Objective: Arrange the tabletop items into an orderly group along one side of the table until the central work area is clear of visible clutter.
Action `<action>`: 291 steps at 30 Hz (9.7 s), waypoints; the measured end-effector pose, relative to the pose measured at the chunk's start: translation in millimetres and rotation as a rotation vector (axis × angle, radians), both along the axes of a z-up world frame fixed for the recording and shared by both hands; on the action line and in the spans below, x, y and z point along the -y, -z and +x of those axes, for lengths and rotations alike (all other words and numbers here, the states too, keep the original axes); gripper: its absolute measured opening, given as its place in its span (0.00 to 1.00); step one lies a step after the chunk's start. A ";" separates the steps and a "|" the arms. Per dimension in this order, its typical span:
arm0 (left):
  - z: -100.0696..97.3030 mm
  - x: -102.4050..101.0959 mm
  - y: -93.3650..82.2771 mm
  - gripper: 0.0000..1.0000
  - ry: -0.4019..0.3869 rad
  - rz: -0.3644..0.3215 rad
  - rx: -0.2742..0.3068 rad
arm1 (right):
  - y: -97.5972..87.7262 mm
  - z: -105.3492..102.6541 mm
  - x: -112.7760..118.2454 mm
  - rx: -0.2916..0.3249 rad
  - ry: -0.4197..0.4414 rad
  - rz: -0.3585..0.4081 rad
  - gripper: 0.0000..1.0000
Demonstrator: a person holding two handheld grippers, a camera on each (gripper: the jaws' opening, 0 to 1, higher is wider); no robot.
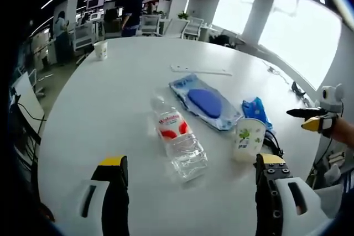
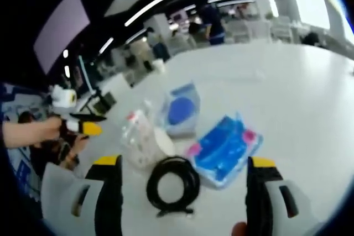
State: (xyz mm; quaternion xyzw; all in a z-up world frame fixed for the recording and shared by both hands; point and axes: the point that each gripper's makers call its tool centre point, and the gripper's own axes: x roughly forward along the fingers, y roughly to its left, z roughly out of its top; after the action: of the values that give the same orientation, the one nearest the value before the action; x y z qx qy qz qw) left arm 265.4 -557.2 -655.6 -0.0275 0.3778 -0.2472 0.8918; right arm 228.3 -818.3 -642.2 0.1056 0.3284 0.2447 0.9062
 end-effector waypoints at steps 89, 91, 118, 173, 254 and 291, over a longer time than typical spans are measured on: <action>30.8 27.9 56.2 0.80 -0.077 -0.048 -0.082 | -13.0 63.3 -131.9 -0.046 -0.096 0.165 0.84; 32.2 28.8 57.5 0.80 -0.082 -0.050 -0.084 | -13.7 64.3 -133.8 -0.047 -0.095 0.176 0.84; 37.8 32.4 70.9 0.73 -0.101 -0.024 -0.076 | -2.3 66.4 -156.4 -0.085 -0.116 0.217 0.84; 44.9 20.8 75.4 0.42 -0.179 0.089 -0.035 | -5.7 96.6 -168.4 -0.150 0.034 0.383 0.74; 41.1 15.1 69.7 0.42 -0.213 0.045 0.062 | 60.4 171.3 -252.5 -0.334 -0.058 0.373 0.21; 78.2 2.9 42.3 0.39 -0.208 0.051 0.271 | -75.7 124.2 -276.8 0.477 -0.526 0.296 0.18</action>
State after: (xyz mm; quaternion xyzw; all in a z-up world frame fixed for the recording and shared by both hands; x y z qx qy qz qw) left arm 343.6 -560.1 -697.9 -0.0100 0.2553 -0.1453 0.9558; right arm 352.5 -541.6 -566.5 0.0877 0.0851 0.5313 0.8383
